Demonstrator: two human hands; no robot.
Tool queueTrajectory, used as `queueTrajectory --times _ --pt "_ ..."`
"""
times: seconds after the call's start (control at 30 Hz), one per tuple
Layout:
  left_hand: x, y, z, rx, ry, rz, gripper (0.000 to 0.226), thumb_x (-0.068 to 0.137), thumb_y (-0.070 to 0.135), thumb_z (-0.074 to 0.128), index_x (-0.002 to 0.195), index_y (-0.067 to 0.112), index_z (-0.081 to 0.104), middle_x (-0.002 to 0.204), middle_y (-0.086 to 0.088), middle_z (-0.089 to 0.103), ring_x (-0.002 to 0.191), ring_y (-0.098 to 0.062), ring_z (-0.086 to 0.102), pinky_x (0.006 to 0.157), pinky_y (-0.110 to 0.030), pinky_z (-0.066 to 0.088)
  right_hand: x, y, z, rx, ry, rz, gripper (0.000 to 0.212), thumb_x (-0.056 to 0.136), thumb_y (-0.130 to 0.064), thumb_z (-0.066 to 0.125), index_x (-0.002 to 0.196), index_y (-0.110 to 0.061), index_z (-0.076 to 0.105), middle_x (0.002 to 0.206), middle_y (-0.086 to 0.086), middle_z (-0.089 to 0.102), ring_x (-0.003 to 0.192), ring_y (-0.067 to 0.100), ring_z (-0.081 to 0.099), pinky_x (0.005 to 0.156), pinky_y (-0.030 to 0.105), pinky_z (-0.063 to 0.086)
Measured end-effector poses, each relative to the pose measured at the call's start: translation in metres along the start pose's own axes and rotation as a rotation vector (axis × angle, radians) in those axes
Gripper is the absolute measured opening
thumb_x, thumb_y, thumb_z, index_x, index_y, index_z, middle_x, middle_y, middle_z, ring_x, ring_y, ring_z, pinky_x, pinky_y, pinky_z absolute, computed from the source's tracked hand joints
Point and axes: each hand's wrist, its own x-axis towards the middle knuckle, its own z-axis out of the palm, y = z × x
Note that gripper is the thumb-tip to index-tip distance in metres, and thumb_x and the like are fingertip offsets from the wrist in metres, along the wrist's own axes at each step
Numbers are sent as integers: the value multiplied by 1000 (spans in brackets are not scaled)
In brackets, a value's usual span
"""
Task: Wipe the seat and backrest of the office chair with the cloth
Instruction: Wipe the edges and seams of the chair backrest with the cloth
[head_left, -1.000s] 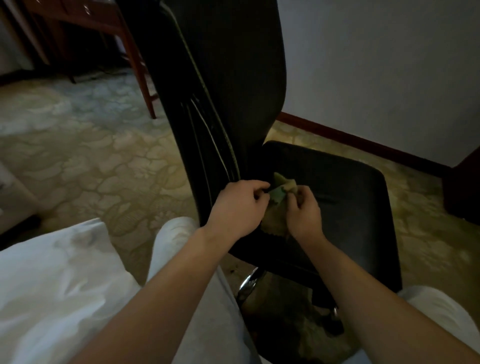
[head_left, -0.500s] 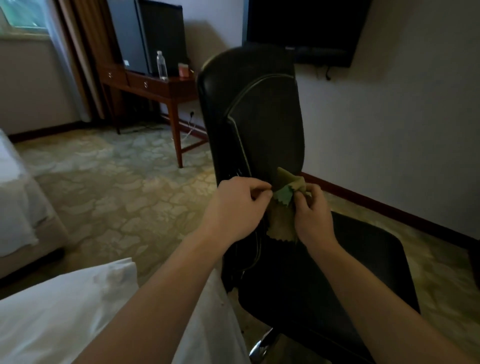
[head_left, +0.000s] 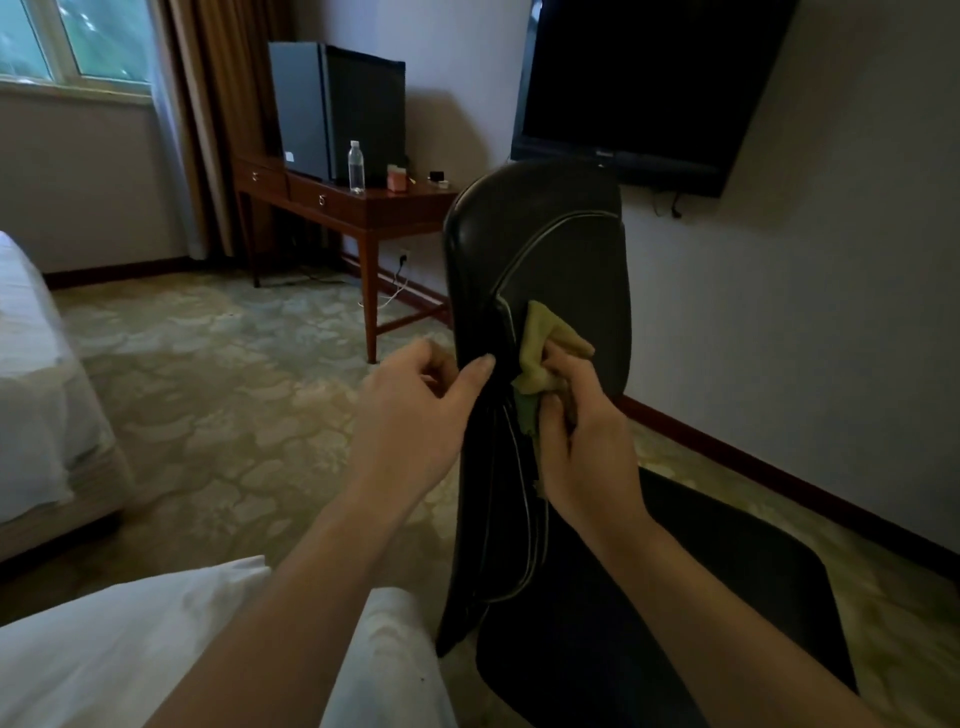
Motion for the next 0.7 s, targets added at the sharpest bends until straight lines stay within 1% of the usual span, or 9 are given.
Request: queueTrajectory --times 0.07,0.17,0.23,0.3,0.4,0.47,0.53,0.63,0.7 --pt "5 2 0 -63 -8 -22 20 91 36 73 85 25 58 77 5 69 67 -3 66 58 -16 51 2 3 1 50 -25 14 35 100 -19 47 131 -34 55 118 -3 65 104 15 64 90 29 52" --pt "10 -1 2 -162 -31 -29 20 92 31 72 97 35 54 97 11 68 84 4 69 67 -15 55 7 3 6 164 15 51 27 102 -27 45 120 -40 60 122 -5 66 112 13 64 94 38 55" --pt "13 -4 3 -217 -36 -16 23 93 29 72 101 40 53 100 14 68 88 6 68 71 -16 57 12 4 10 137 55 45 20 102 -25 53 112 -39 62 122 -7 67 111 8 65 92 38 57" --pt "15 -9 4 -227 -54 -2 27 94 25 70 109 44 57 103 17 69 94 8 67 76 -15 58 17 7 13 73 62 44 19 97 -18 62 110 -31 66 123 -11 65 112 1 63 92 34 57" --pt "18 -22 9 -186 -152 -10 45 98 19 66 134 43 56 115 17 70 105 5 67 80 -14 56 25 10 14 76 13 60 35 96 -13 62 130 -20 62 130 -12 62 122 0 57 102 33 52" --pt "19 -28 11 -176 -218 -43 56 100 16 62 135 57 45 117 16 70 105 6 67 76 -10 54 31 12 13 34 -23 26 47 96 -10 60 142 -18 54 138 -8 58 131 2 51 109 34 46" --pt "21 -30 11 -158 -240 -45 59 102 17 59 133 61 38 116 17 70 102 9 66 74 -6 51 37 15 13 -61 -48 -26 51 96 -7 59 145 -16 50 146 -4 53 139 4 43 114 36 42" --pt "25 -32 12 -173 -252 -23 57 102 15 57 143 52 42 118 17 70 104 10 66 76 -5 50 46 23 9 -147 -81 -117 50 96 -4 58 144 -16 48 150 -2 48 144 10 38 118 40 36" --pt "25 -33 13 -196 -243 -14 56 102 13 57 144 47 44 117 16 71 102 9 67 76 -6 51 53 25 7 -167 -97 -170 49 96 -2 58 142 -17 49 150 -2 48 145 12 37 118 41 35"
